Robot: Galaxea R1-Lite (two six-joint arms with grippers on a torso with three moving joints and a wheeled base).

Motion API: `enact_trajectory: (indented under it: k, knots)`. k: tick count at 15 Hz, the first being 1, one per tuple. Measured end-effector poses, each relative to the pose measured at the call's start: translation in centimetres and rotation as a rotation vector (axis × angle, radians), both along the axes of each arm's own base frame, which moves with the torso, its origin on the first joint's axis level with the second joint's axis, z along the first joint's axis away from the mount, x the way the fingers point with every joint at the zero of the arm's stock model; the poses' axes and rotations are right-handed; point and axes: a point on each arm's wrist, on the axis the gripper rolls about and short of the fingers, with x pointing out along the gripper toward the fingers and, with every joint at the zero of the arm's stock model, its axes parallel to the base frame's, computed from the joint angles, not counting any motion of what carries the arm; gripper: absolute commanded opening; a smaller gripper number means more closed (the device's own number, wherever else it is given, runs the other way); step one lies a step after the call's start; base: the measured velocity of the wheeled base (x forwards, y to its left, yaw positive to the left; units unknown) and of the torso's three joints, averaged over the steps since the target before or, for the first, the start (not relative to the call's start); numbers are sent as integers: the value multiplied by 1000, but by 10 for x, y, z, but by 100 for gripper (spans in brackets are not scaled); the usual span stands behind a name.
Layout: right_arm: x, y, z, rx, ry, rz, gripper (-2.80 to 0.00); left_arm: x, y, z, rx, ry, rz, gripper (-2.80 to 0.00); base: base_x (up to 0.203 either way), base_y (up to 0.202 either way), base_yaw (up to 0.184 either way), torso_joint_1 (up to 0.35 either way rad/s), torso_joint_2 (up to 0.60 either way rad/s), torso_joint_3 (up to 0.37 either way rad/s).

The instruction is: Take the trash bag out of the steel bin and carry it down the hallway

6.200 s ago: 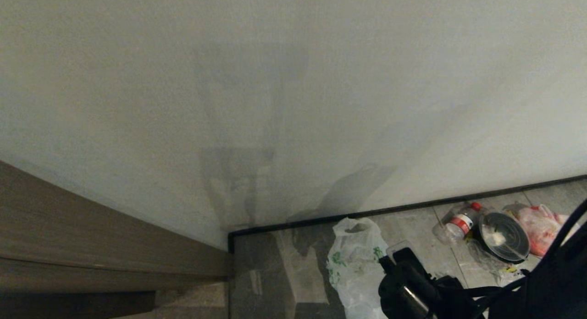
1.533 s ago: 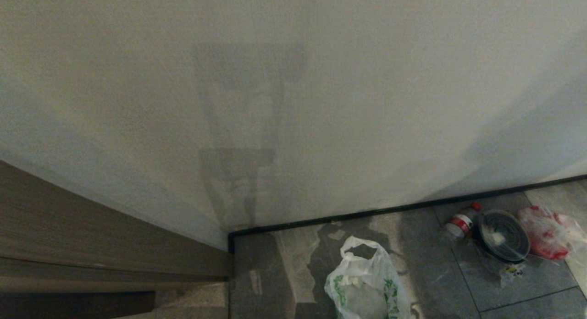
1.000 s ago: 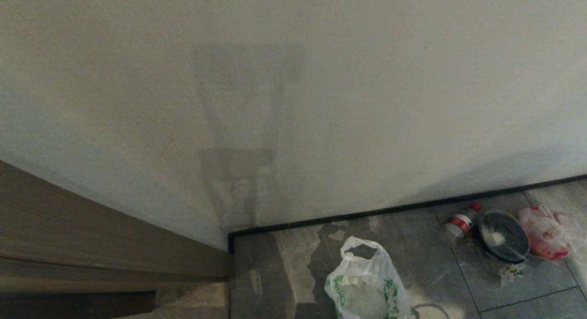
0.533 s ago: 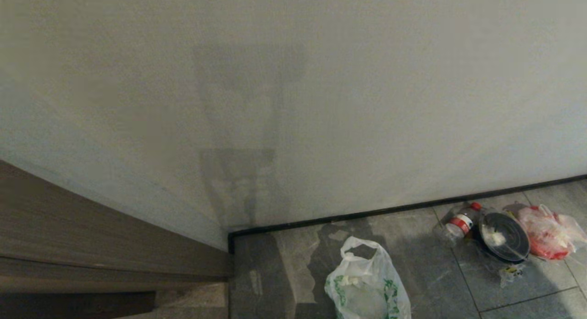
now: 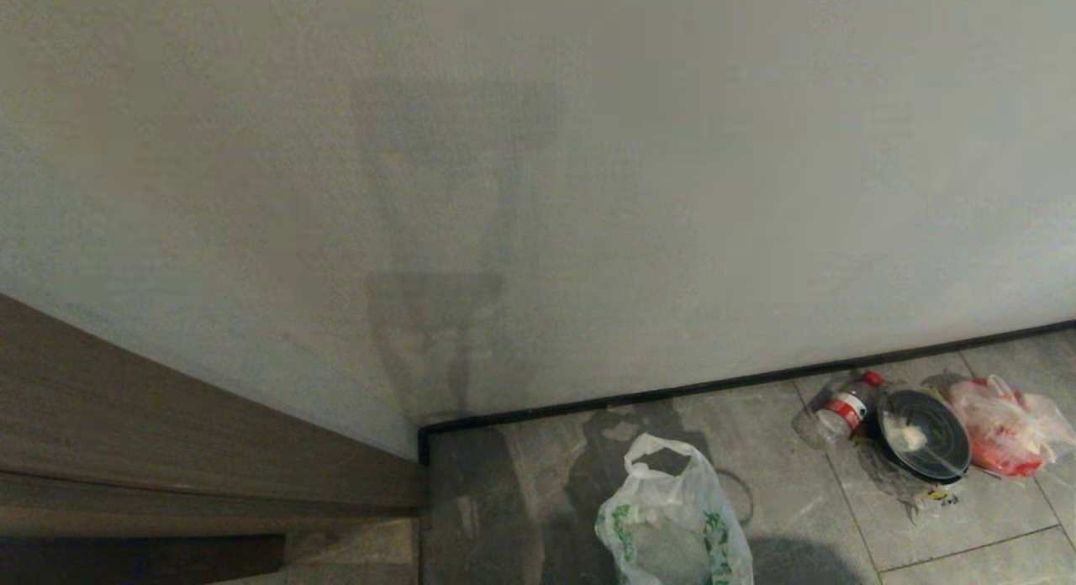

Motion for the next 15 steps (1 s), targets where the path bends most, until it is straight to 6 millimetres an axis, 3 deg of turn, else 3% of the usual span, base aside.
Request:
enact_trajectory:
  k: [6,15]
  knots:
    - [0,0,0,0,2,0,-280,0,0,0,0,-1,0,-280,0,0,0,1,2,26]
    - [0,0,0,0,2,0,-280,0,0,0,-4,-1,2,-280,0,0,0,2,1,191]
